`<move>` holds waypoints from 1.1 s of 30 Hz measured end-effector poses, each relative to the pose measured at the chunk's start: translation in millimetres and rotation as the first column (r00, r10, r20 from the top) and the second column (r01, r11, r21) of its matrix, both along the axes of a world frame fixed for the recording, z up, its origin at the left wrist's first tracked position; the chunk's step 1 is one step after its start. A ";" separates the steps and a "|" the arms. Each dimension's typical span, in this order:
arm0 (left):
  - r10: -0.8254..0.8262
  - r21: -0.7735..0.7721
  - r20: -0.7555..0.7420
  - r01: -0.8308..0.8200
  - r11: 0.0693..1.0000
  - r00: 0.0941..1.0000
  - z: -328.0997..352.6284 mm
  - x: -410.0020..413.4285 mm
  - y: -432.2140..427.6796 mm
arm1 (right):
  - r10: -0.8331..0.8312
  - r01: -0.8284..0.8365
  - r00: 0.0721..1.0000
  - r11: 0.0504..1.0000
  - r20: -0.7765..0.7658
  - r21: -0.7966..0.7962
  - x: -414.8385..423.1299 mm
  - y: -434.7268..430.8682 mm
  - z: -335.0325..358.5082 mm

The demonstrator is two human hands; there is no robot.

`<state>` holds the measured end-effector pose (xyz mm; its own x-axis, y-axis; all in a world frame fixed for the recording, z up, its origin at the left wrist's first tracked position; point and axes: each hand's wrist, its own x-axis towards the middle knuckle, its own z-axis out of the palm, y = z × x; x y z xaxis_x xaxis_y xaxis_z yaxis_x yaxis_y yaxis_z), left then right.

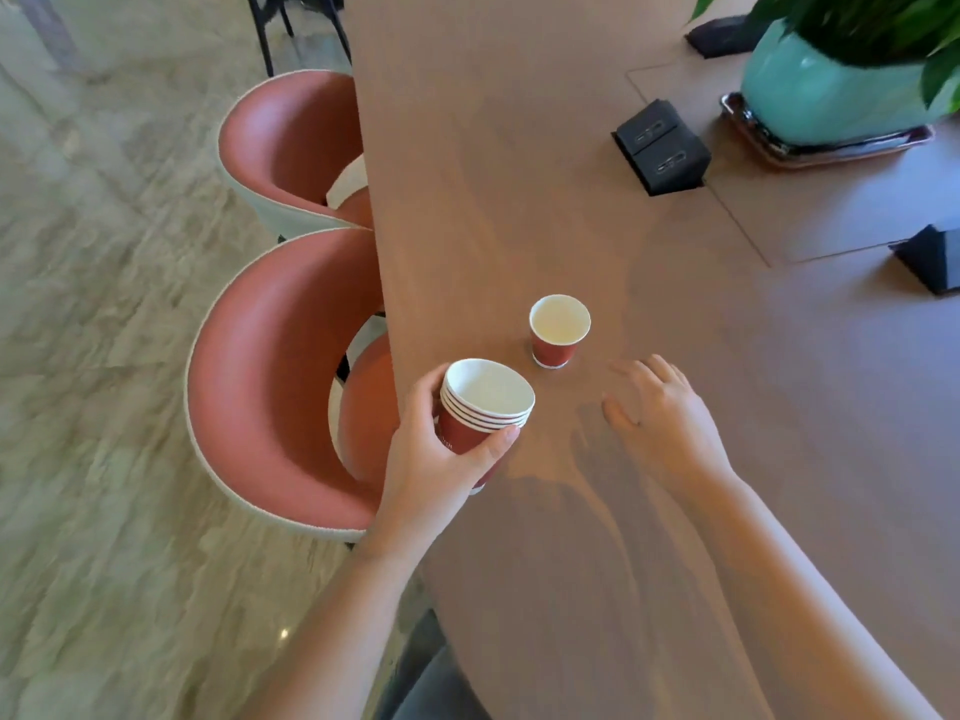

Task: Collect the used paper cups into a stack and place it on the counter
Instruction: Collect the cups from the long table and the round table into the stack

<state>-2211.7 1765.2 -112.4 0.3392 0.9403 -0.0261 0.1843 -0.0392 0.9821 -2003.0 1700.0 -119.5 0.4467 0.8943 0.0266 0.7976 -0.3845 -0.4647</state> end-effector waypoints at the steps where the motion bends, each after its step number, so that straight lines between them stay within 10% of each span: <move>1: -0.025 0.007 -0.003 0.025 1.000 1.000 0.6 4.1 13.2 | -0.018 0.018 1.000 1.000 0.005 -0.003 0.4 7.4 -1.8; 33: -0.284 -0.101 -0.053 0.278 0.955 0.957 -30.9 25.1 123.6 | -0.304 0.301 0.948 0.953 -0.092 -0.045 -15.8 93.2 -51.0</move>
<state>-2186.6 1888.8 -143.3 0.5837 0.8000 -0.1386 0.2435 -0.0096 0.9698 -2018.8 1793.2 -170.4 0.6956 0.7164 -0.0545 0.5936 -0.6158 -0.5180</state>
